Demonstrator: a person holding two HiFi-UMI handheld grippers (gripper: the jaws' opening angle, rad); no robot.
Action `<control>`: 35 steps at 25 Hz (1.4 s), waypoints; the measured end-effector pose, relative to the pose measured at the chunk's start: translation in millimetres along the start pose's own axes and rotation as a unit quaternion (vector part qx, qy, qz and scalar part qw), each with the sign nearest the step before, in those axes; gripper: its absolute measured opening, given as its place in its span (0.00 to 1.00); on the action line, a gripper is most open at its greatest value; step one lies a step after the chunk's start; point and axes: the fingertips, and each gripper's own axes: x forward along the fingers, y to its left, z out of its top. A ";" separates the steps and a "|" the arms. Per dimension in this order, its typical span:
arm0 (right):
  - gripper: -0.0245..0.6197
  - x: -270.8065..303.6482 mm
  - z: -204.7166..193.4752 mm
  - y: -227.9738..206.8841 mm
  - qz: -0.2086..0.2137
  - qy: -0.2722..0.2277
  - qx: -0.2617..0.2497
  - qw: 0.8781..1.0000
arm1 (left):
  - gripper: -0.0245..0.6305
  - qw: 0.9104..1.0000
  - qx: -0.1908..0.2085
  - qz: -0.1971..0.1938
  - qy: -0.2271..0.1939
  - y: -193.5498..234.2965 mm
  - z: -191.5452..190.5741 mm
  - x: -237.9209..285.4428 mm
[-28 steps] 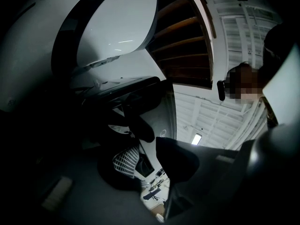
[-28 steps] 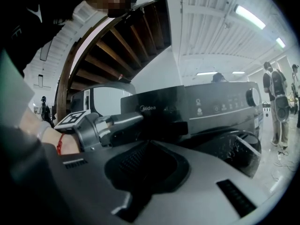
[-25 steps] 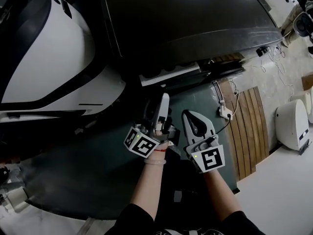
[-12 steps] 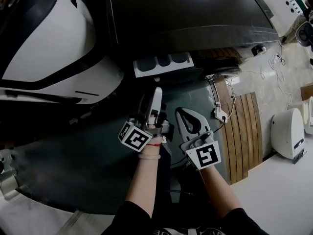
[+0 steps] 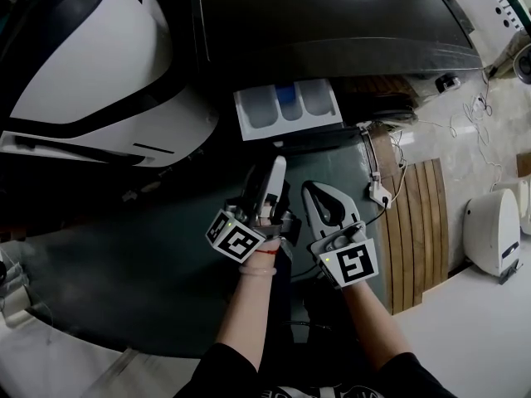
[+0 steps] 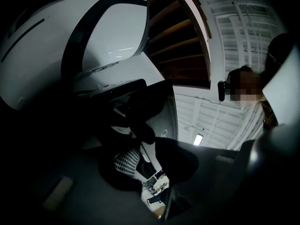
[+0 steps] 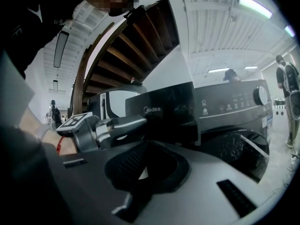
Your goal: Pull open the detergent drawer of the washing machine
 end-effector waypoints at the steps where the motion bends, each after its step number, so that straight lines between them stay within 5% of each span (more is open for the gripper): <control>1: 0.06 -0.4 1.2 0.1 0.000 -0.003 0.001 1.000 | 0.20 1.000 0.001 0.000 -0.001 -1.1 -0.6 -1.4; 15: 0.06 -23.7 -21.4 2.5 0.011 0.028 -0.009 1.000 | 0.20 1.000 0.007 0.000 -0.010 -13.9 -11.6 -21.3; 19: 0.06 -25.8 -10.6 7.3 0.019 -0.004 -0.009 1.000 | 0.20 1.000 0.009 0.001 -0.012 -17.4 -15.4 -27.8; 35: 0.06 -49.6 -18.2 18.0 0.031 0.006 -0.010 0.999 | 0.20 1.000 0.010 0.005 -0.025 -30.7 -28.4 -49.1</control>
